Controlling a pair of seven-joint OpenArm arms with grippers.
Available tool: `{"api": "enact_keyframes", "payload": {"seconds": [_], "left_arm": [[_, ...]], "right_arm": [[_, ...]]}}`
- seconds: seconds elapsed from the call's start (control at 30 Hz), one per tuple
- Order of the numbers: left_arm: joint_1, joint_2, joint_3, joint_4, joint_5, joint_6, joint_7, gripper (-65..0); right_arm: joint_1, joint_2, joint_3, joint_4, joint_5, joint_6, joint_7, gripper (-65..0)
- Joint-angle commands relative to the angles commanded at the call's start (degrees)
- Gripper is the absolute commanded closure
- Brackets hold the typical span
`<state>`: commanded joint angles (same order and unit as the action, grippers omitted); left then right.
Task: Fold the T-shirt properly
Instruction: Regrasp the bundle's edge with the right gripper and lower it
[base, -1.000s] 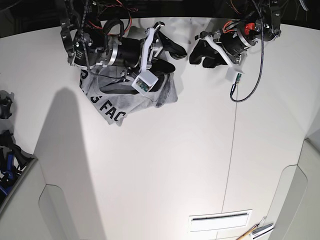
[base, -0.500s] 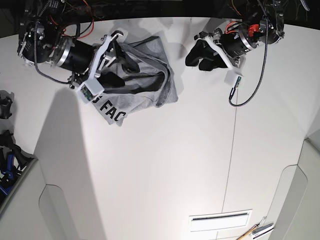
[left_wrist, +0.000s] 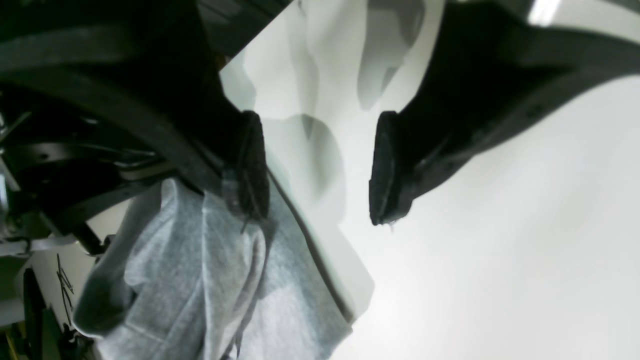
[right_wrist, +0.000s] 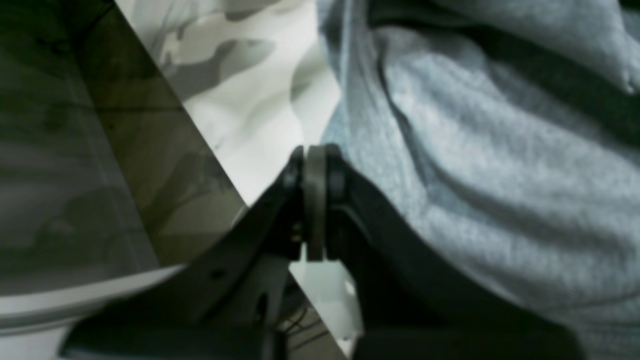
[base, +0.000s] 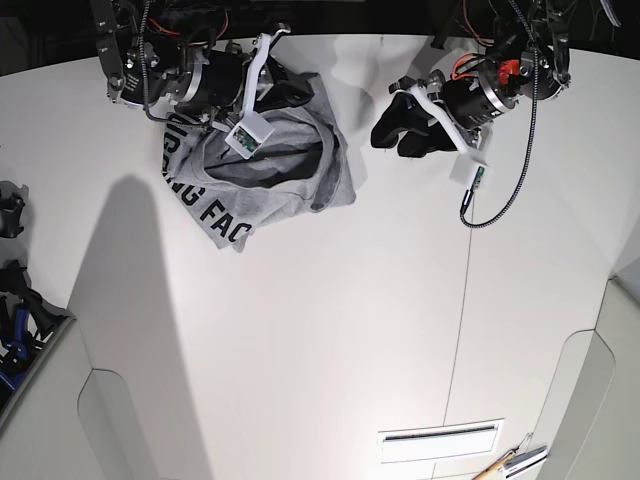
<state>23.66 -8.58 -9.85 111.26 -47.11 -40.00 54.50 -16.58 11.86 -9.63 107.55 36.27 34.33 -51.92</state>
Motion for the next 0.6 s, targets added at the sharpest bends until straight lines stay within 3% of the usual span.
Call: {"api": "enact_keyframes", "payload": {"seconds": [0.1, 0.27, 0.33, 0.43, 0.53, 0.6], "left_arm": [[0.0, 0.0, 0.0, 0.0, 0.0, 0.0, -0.04, -35.2], [-0.42, 0.0, 0.0, 0.0, 0.07, 0.0, -0.07, -35.2], [-0.85, -0.02, 0.0, 0.0, 0.22, 0.0, -0.04, -35.2], [-0.94, 0.0, -1.29, 0.0, 0.02, 0.0, -0.07, -35.2], [-0.9, 0.0, -3.56, 0.61, -4.76, 0.0, 0.68, -35.2], [-0.61, 0.11, -3.56, 2.6, -9.22, 0.0, 2.99, -35.2]], "right_arm": [[0.0, -0.15, -0.04, 3.13, 4.24, 0.24, -0.92, 0.0], [0.02, -1.27, -2.05, 9.2, 4.76, 0.2, -1.09, 0.0], [0.04, -1.27, -2.86, 9.84, 2.08, 0.2, -1.05, 0.0], [0.04, -1.25, -2.82, 9.81, -6.47, -0.46, -1.01, 0.0], [0.02, -1.2, -2.82, 9.81, -10.62, -0.7, -0.85, -21.5], [0.02, -1.25, -2.84, 9.81, -10.75, -0.74, 1.33, -23.6]]}}
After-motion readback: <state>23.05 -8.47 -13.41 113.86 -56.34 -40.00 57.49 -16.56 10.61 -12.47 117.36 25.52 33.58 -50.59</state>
